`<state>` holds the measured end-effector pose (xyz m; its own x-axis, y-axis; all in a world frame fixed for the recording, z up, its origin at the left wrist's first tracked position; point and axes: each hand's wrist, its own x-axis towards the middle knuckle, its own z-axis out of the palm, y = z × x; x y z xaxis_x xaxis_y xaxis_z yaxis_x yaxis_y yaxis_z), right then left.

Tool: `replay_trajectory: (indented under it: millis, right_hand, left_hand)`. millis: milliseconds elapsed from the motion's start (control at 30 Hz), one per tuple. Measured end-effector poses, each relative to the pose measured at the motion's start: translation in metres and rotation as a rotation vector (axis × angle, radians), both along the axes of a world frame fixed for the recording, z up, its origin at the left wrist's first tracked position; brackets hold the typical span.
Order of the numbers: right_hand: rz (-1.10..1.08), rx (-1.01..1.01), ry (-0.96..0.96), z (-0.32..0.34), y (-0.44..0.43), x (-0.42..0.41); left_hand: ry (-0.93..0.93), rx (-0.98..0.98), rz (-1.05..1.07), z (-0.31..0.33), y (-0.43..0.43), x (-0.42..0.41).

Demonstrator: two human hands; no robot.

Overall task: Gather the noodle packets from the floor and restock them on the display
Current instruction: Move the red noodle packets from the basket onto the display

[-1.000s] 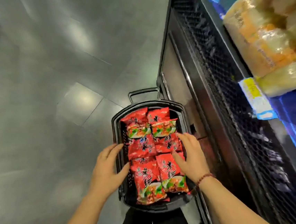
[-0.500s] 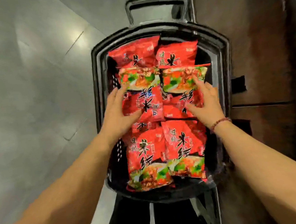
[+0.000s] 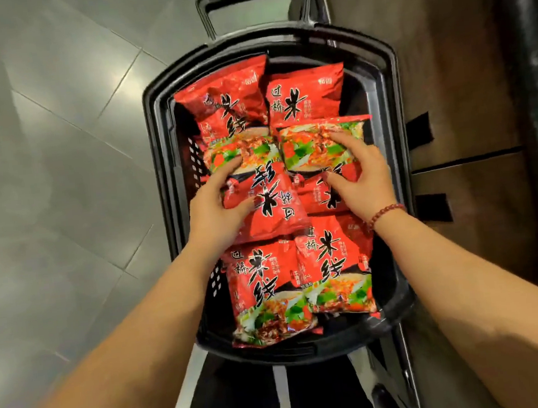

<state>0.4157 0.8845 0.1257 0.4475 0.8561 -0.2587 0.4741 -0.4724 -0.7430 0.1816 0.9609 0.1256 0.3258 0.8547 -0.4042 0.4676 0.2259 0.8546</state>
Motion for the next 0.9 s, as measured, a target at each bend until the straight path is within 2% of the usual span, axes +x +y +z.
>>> replay_trajectory:
  millis: [67,200,533,700,900]
  right_hand:
    - [-0.050,0.039,-0.016,0.023,-0.007,-0.009]
    - [-0.178,0.153,-0.043,0.087,-0.022,-0.029]
    - [-0.555,0.388,0.147,0.299,-0.104,-0.101]
    - [-0.777,0.511,0.117,0.383,-0.156,-0.111]
    - [-0.997,0.683,0.053,0.448,-0.232,-0.103]
  left_hand:
    - [-0.055,-0.060,0.029,0.016,-0.008,-0.007]
    - [-0.098,-0.052,0.028,0.072,-0.020,-0.024]
    - [-0.199,0.056,-0.155,0.294,-0.024,-0.077]
    - [-0.321,0.074,-0.276,0.380,-0.044,-0.055]
    - [-0.433,0.083,-0.494,0.436,-0.087,0.000]
